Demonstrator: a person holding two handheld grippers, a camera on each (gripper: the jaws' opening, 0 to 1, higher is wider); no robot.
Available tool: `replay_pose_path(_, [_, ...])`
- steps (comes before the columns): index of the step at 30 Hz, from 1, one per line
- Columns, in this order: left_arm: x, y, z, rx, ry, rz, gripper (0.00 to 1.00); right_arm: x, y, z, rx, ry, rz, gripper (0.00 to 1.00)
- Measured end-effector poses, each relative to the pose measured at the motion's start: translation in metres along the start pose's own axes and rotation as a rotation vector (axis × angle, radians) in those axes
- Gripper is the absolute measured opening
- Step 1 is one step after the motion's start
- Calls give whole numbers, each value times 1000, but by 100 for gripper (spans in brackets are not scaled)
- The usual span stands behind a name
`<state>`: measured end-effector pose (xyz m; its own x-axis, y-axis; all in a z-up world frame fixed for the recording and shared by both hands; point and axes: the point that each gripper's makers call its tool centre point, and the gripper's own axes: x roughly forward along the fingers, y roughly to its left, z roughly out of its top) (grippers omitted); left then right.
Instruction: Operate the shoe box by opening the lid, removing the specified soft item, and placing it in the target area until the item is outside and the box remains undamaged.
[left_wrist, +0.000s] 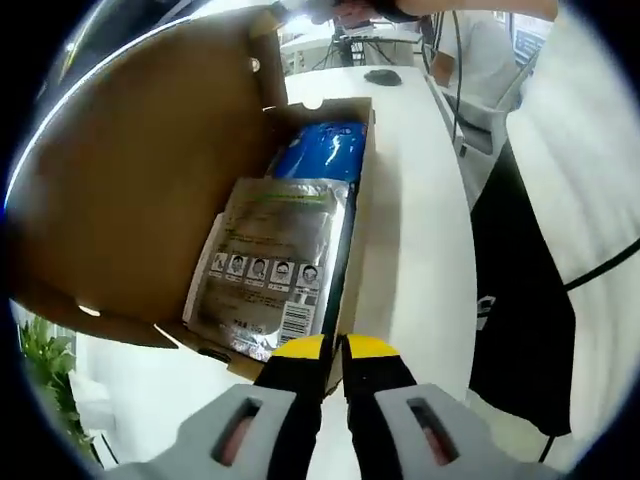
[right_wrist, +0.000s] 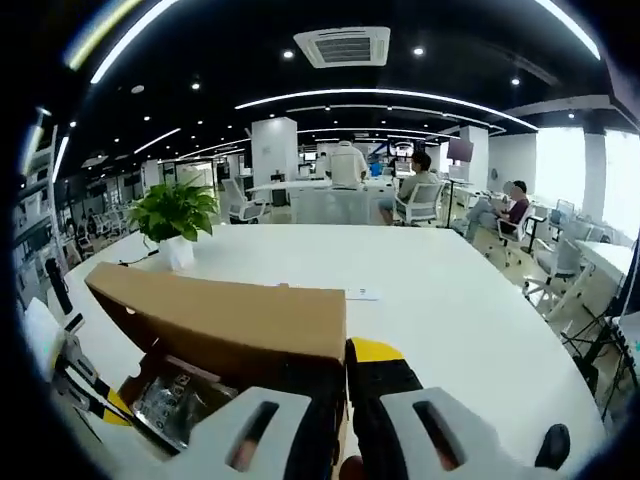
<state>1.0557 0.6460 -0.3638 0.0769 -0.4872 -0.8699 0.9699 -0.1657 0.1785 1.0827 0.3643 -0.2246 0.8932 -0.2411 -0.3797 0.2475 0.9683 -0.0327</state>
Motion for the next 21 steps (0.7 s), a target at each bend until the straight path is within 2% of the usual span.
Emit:
replay_pose_path(3, [2, 0, -2, 4, 2, -35, 5, 2, 0, -3, -9, 9, -7, 0])
replay_pose_path(4, [2, 2, -2, 6, 1, -38, 5, 1, -1, -5, -54, 23, -14, 0])
replay_pose_path(5, [2, 1, -3, -1, -2, -50, 5, 2, -1, -2, -92, 5, -20, 0])
replay_pose_path(8, [7, 1, -7, -19, 1, -66, 5, 1, 0, -1, -71, 7, -32, 0])
replay_pose_path(11, [10, -2, -8, 28, 39, -66, 3, 2, -3, 0, -13, -4, -21, 0])
replay_pose_path(13, [10, -3, -8, 25, 48, -79, 3, 4, -2, 1, -19, -1, -27, 0])
replay_pose_path(14, [9, -3, -8, 21, 49, -92, 3, 5, -2, 3, -61, -8, -39, 0])
replay_pose_path(17, [9, -3, -9, 18, 30, -112, 2, 9, -3, 4, -67, -18, -37, 0])
replay_pose_path(18, [12, -5, -9, 66, 43, -100, 2, 14, -4, 5, -76, -28, -42, 0])
replay_pose_path(19, [12, -7, -9, 73, 43, -97, 1, 14, -3, 6, -66, -32, -46, 0])
replay_pose_path(20, [11, -6, -9, 70, 43, -93, 1, 15, -2, 6, 7, -38, -42, 0])
replay_pose_path(21, [11, -6, -10, 69, 38, -92, 1, 16, -3, 7, 30, -37, -29, 0])
